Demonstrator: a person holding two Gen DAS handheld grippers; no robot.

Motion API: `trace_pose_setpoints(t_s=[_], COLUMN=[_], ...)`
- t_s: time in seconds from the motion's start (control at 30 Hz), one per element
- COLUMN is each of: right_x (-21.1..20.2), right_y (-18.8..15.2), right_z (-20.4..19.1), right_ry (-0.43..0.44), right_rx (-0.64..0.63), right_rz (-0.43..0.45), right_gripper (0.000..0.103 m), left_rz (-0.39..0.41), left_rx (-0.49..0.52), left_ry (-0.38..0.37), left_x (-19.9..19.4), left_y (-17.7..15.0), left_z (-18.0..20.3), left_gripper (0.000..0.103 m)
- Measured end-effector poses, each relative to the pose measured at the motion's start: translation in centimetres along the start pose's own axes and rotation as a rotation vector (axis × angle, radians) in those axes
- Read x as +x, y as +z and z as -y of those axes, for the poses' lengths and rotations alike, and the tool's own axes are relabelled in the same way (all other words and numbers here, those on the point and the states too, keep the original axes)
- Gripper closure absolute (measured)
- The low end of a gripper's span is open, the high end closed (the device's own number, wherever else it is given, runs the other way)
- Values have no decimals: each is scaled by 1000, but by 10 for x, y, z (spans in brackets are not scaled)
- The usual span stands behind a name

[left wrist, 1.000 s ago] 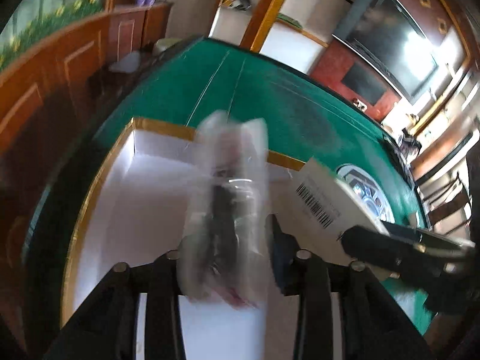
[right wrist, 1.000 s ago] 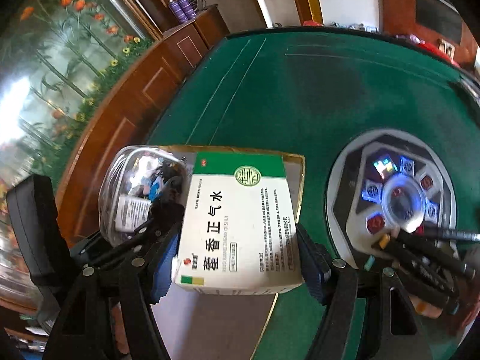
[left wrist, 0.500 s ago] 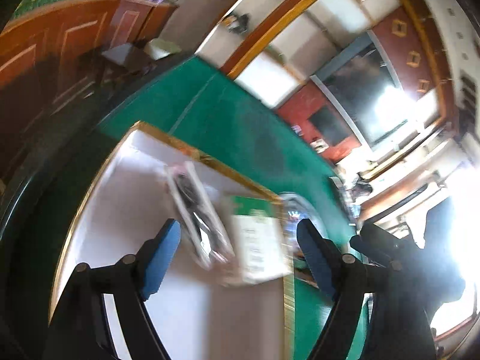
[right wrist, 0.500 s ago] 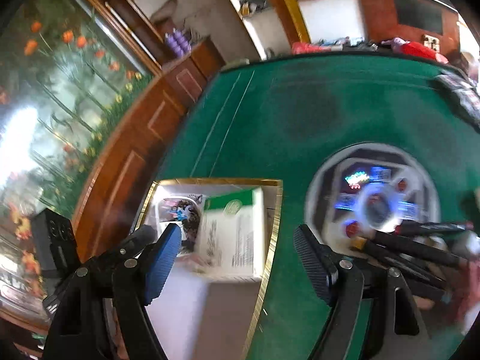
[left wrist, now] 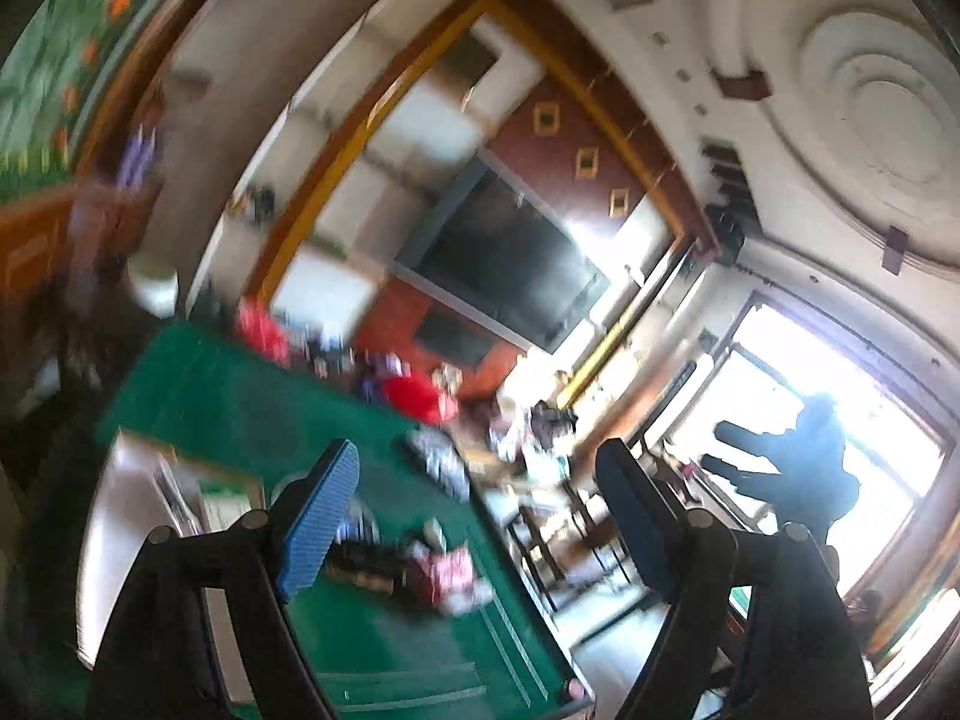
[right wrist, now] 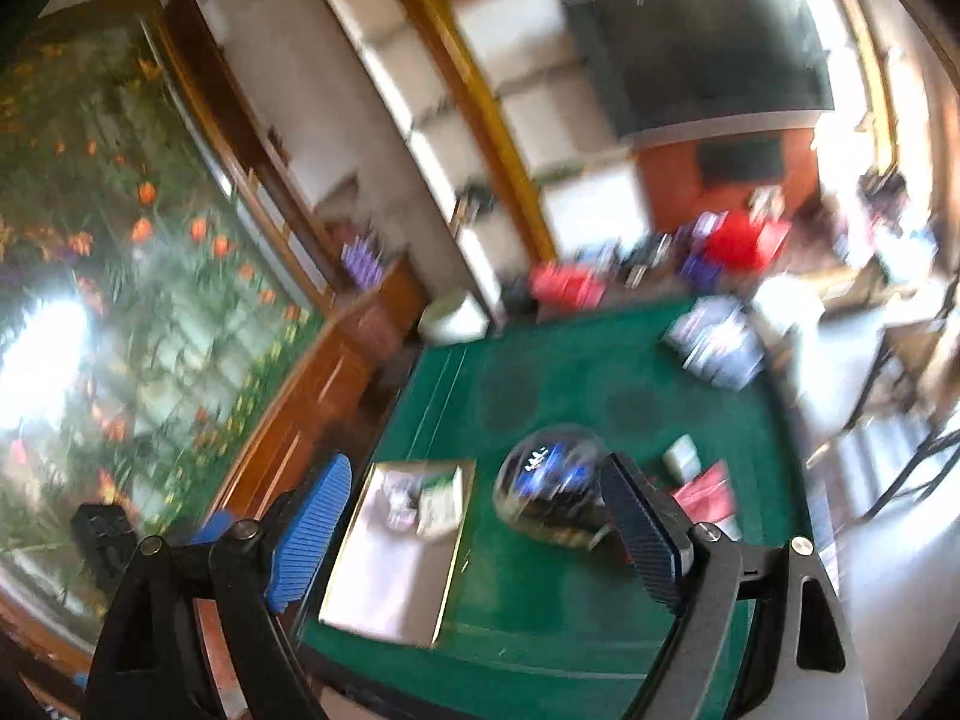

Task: Organize objects
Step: 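Lift both tools away from the tray back over the table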

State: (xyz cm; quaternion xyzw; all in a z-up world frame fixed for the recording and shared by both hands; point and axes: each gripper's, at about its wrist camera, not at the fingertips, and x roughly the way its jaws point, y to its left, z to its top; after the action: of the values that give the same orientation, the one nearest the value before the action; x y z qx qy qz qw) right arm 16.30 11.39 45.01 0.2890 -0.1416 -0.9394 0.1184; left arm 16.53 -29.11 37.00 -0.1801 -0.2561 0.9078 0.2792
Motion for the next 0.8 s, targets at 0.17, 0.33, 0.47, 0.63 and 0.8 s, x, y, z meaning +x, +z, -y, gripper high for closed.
trace_pose_setpoints(t_s=[0.17, 0.33, 0.47, 0.63, 0.8], right_x=[-120, -195, -193, -103, 38], right_y=[78, 127, 138, 90, -27], right_z=[-20, -44, -28, 23, 95], right_ry=[-312, -729, -911, -711, -443], right_rx=[-66, -199, -220, -235, -171], right_rz=[159, 284, 233, 91, -142], right_gripper=[10, 0, 0, 0, 0], left_rz=[241, 312, 297, 172, -62], left_rx=[159, 321, 350, 375, 324], left_ry=[266, 608, 716, 576, 356], left_x=[-75, -113, -113, -52, 58], left_y=[102, 188, 195, 117, 5], left_z=[75, 131, 136, 104, 53], left_gripper=[15, 4, 0, 0, 0])
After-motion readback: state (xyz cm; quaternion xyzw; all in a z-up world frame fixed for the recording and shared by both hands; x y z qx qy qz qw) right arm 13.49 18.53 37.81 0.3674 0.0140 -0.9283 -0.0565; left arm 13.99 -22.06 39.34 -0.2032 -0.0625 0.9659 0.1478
